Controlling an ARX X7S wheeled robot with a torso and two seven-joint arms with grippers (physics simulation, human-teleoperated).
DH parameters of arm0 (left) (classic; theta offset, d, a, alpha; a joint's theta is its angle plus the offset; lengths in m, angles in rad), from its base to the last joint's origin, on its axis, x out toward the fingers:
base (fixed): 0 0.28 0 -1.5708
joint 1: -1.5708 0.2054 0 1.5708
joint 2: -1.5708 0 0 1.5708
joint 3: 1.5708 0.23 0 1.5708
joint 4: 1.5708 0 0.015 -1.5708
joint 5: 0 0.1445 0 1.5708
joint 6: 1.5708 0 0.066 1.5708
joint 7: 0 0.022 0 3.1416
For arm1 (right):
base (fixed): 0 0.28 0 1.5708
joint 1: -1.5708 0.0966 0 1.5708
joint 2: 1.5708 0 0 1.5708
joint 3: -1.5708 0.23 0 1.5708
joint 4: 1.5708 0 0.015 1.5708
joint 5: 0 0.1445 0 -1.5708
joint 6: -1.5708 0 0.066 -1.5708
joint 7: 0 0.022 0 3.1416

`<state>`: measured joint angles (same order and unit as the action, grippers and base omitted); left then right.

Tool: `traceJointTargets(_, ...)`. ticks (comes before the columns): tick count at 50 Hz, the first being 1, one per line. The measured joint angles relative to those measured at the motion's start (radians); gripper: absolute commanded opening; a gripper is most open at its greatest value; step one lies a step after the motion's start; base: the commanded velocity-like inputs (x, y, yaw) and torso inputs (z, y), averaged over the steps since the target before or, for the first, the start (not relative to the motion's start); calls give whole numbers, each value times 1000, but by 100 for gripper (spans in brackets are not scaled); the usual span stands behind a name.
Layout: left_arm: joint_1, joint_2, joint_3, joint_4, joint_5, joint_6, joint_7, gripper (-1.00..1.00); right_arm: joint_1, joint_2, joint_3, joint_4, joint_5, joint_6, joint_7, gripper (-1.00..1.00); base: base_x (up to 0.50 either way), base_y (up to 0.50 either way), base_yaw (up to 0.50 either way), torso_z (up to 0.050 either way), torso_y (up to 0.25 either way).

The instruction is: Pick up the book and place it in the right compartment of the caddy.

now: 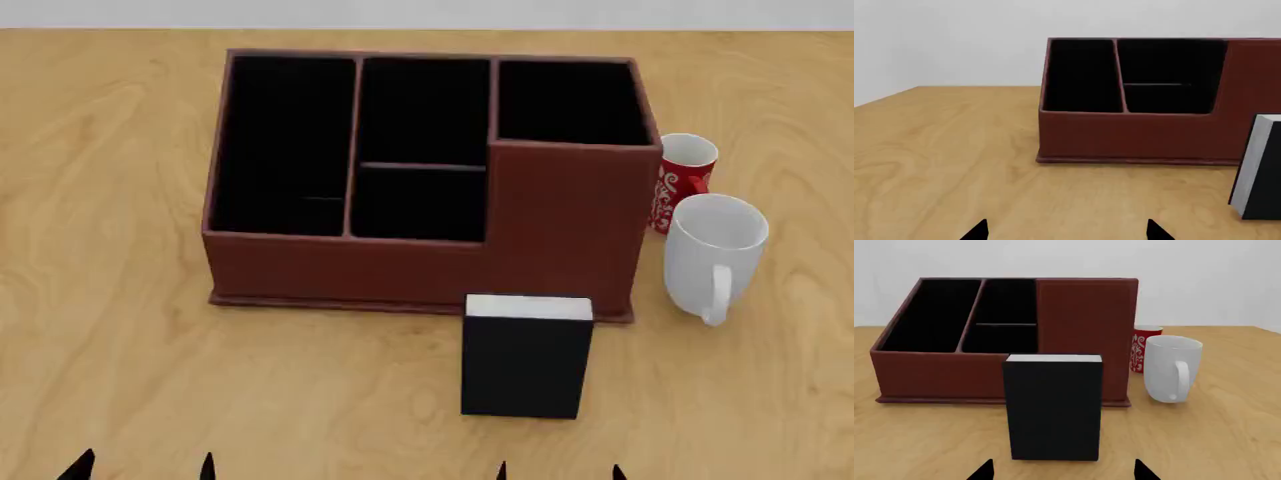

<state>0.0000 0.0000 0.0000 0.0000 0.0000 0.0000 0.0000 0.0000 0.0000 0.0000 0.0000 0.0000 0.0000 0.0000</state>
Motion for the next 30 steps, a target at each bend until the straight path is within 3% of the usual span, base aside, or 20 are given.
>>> traceJointTargets(15,-4,-27,29,59,-53,-21,-29,100,1,34,-34,-39,9,10,34,100,0,0,0,50,0)
traceJointTargets(30,-129,-60,53,268,-78,-204,-89,100,98,108,-57,-370,-15,291,43,100,0,-11,0,50,0)
